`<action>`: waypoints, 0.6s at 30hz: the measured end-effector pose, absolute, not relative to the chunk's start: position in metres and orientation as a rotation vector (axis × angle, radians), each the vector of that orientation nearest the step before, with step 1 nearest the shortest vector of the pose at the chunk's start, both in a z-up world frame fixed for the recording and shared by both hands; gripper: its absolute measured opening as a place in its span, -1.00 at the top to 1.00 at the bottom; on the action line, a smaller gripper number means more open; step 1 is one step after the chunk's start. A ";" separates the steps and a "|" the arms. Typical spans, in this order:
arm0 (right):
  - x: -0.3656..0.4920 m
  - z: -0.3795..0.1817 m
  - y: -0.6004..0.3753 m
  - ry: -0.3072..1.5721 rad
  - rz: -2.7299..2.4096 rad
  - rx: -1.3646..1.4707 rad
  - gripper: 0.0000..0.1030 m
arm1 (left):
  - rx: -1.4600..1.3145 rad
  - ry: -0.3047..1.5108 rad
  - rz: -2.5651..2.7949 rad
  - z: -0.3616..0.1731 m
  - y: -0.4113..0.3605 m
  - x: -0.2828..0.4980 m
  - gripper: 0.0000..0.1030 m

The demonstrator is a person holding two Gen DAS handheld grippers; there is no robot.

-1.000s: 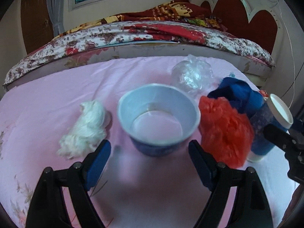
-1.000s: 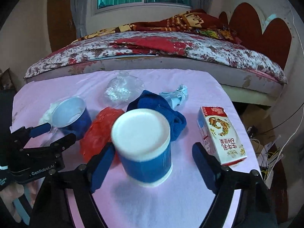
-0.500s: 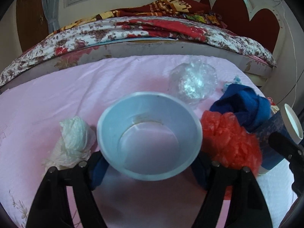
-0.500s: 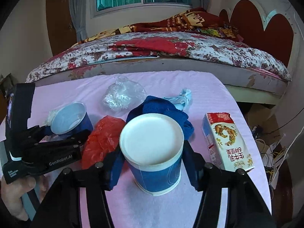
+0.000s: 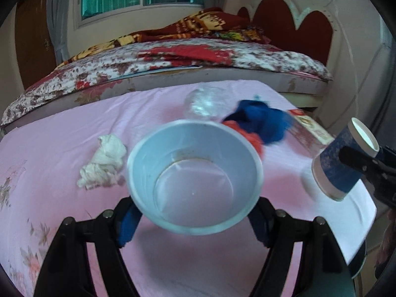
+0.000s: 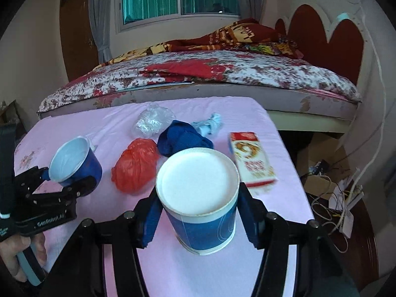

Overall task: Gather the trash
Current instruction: 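Carry the blue bowl and blue cup over the black bin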

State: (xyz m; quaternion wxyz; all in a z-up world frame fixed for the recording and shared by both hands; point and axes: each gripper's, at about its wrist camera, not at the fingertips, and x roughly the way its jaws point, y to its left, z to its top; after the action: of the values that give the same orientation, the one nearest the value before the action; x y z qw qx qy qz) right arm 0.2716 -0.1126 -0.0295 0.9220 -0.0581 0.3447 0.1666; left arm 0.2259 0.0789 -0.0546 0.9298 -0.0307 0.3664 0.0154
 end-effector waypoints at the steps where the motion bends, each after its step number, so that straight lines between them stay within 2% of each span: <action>1: 0.265 -0.027 -0.117 0.704 0.337 -0.117 -0.16 | -0.058 0.744 0.020 -0.051 0.073 0.220 -0.47; 18: 0.159 -0.009 -0.252 0.685 0.164 -0.054 -0.16 | 0.052 0.720 -0.208 -0.033 -0.054 0.166 -0.47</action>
State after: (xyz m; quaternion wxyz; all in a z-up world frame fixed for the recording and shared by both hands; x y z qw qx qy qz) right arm 0.1590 -0.2515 -0.0091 0.9383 -0.0267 0.3353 0.0801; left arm 0.1658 -0.0539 -0.0334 0.9302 0.0253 0.3518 -0.1015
